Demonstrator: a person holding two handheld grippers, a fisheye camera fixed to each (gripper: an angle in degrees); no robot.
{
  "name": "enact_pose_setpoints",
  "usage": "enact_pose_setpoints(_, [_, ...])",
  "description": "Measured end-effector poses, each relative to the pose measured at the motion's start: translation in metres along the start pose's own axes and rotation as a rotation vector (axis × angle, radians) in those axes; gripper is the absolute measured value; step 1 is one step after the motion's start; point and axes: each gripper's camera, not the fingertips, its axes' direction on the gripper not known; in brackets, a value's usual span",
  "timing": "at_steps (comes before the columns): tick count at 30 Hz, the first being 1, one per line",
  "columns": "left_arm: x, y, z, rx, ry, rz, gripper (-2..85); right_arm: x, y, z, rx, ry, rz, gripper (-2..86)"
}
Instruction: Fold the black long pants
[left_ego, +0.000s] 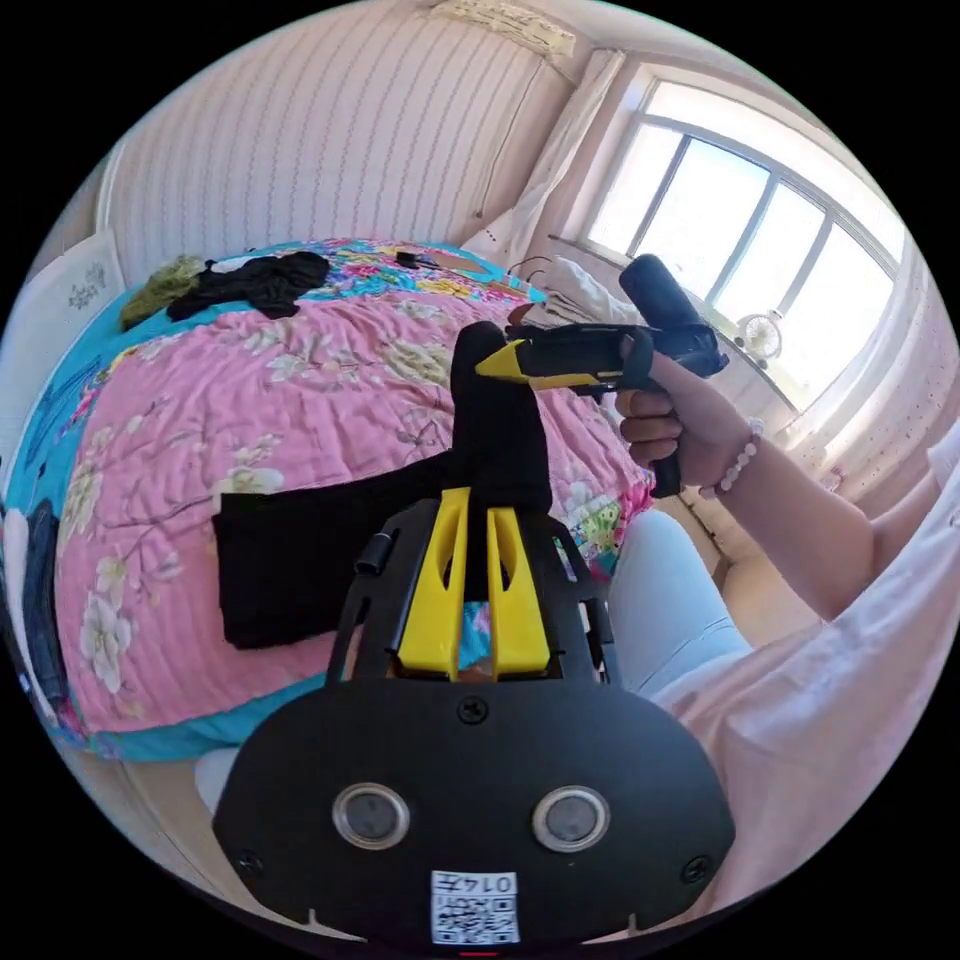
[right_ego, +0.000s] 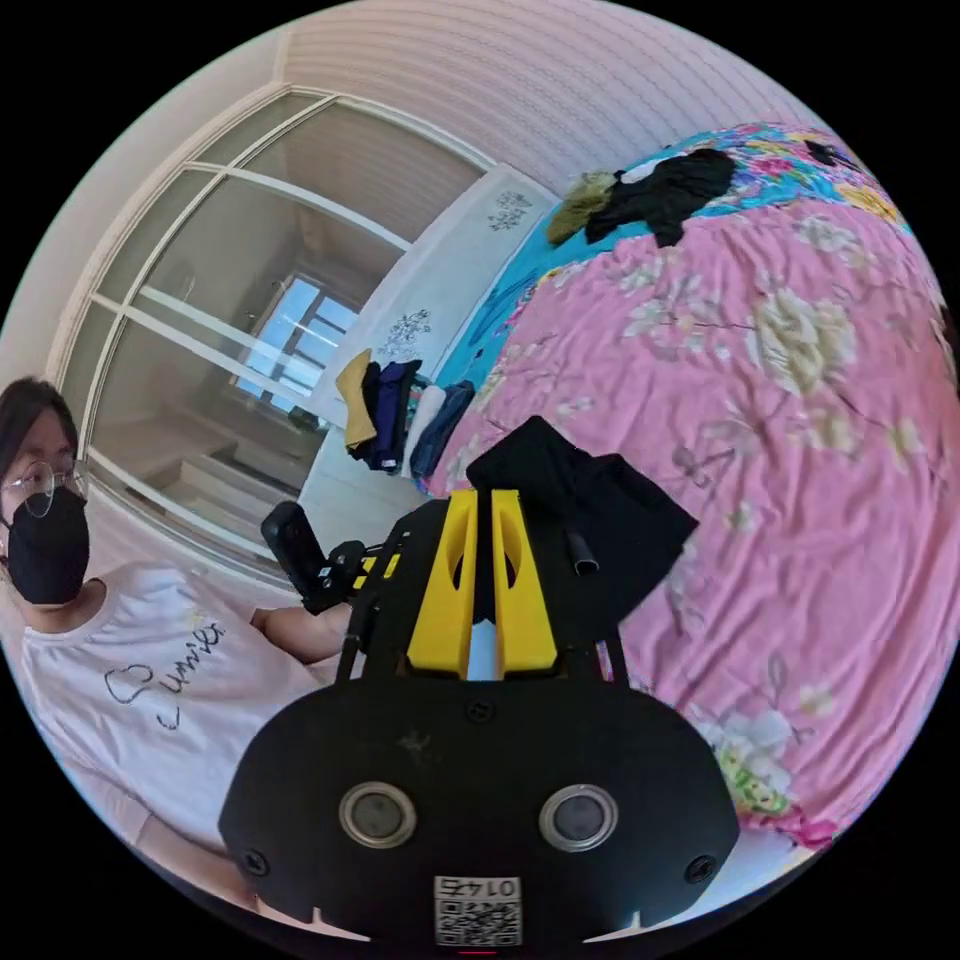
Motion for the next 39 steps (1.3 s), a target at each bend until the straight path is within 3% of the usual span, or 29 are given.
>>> enact_pose_setpoints(5, [-0.114, 0.044, -0.054, 0.009, -0.266, -0.342, 4.3, -0.036, -0.047, 0.125, -0.035, 0.009, -0.005, 0.3])
enact_pose_setpoints(8, [-0.153, 0.067, -0.066, -0.01, -0.289, -0.443, 4.0, -0.034, -0.036, 0.143, -0.092, 0.038, -0.029, -0.1])
enact_pose_setpoints(16, [-0.149, 0.038, -0.035, -0.04, -0.119, -0.351, 3.7, -0.002, 0.037, 0.188, -0.314, 0.226, 0.073, -0.3])
enact_pose_setpoints(18, [-0.143, 0.024, -0.017, -0.079, -0.145, -0.296, 3.2, 0.004, 0.046, 0.208, -0.336, 0.275, 0.091, -0.3])
enact_pose_setpoints(21, [-0.145, 0.014, 0.018, -0.226, -0.252, -0.186, 0.4, 0.001, 0.048, 0.225, -0.305, 0.27, 0.095, 0.0])
enact_pose_setpoints(24, [-0.151, 0.003, -0.004, -0.212, -0.224, -0.181, -0.3, -0.011, 0.046, 0.22, -0.198, 0.292, 0.048, 0.7])
enact_pose_setpoints(27, [-0.159, -0.002, -0.048, -0.084, -0.252, -0.165, 0.5, -0.003, 0.05, 0.208, -0.077, 0.373, 0.087, 4.3])
enact_pose_setpoints(29, [-0.184, -0.004, -0.062, -0.058, -0.266, -0.206, 7.1, 0.017, 0.053, 0.217, -0.061, 0.375, 0.164, 8.6])
enact_pose_setpoints(32, [-0.222, -0.006, -0.049, -0.108, -0.141, -0.293, 13.7, 0.035, 0.054, 0.251, -0.102, 0.332, 0.231, 11.0])
enact_pose_setpoints(35, [-0.243, -0.003, -0.028, -0.156, 0.055, -0.37, 15.0, 0.04, 0.056, 0.29, -0.128, 0.276, 0.263, 11.5])
enact_pose_setpoints(39, [-0.248, 0.002, -0.042, -0.136, 0.028, -0.366, 9.8, 0.04, 0.058, 0.314, -0.142, 0.226, 0.273, 9.3])
